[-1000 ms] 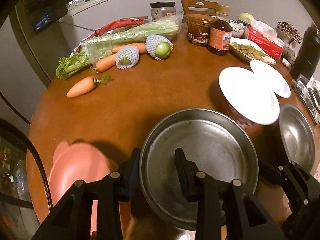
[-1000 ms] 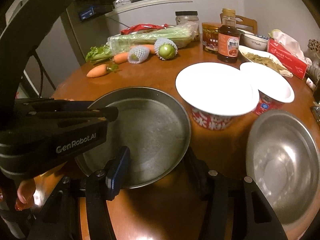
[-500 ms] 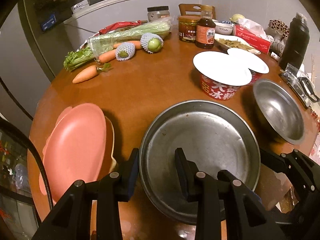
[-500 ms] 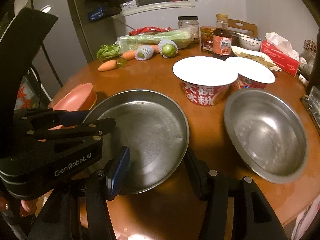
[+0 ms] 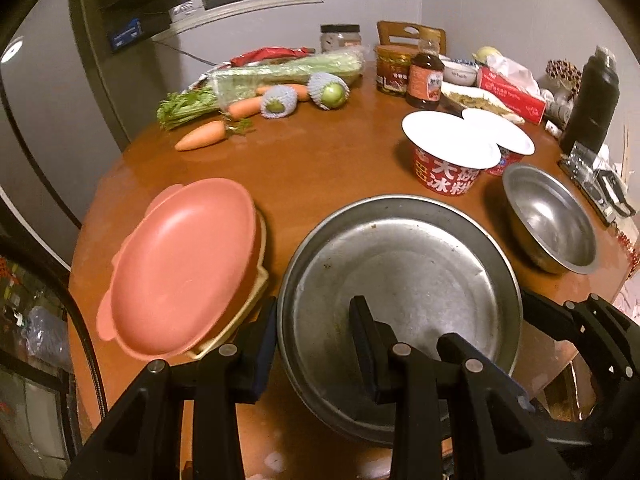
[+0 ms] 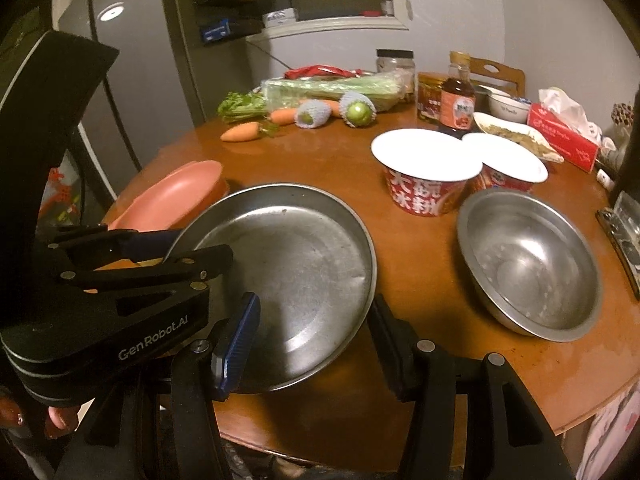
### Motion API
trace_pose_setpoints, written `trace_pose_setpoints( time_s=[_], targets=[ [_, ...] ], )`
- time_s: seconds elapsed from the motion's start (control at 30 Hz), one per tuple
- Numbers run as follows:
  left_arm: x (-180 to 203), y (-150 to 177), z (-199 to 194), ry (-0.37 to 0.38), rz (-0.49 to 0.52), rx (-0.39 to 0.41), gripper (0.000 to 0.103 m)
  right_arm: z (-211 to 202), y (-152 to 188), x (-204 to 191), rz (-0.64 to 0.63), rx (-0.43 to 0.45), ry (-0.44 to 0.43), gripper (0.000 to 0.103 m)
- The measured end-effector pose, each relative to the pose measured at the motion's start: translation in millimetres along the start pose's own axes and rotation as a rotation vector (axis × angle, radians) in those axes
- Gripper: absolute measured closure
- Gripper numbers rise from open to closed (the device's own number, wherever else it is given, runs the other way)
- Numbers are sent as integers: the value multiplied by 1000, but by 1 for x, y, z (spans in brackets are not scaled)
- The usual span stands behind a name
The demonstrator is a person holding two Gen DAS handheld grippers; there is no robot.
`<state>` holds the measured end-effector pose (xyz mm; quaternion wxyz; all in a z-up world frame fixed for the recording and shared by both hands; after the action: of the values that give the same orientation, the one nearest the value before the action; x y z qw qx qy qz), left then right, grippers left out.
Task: Organize plates and bowls
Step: 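Carry the grey pan with the left gripper over the pink plate stack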
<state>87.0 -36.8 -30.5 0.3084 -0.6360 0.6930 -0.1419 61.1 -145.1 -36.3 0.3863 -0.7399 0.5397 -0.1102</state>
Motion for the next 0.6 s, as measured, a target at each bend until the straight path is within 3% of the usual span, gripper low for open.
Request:
trace_pose_setpoints(
  time_s=[0.6],
  targets=[
    [-71, -20, -17, -84, -98, 68, 66, 12, -41, -57, -102, 44, -77, 46]
  ],
)
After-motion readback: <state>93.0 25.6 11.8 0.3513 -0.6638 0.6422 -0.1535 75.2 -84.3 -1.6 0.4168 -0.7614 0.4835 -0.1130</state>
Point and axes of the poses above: each gripper's, at about its wrist camera, not at the fingertips, and z roughly the way its jaws point, x to its right, y to its underside, the point moved 4 cm from there along z, roughly the way its jaws point, and after that the axes turned 13 degrees about -y, right-handed, at the moved point
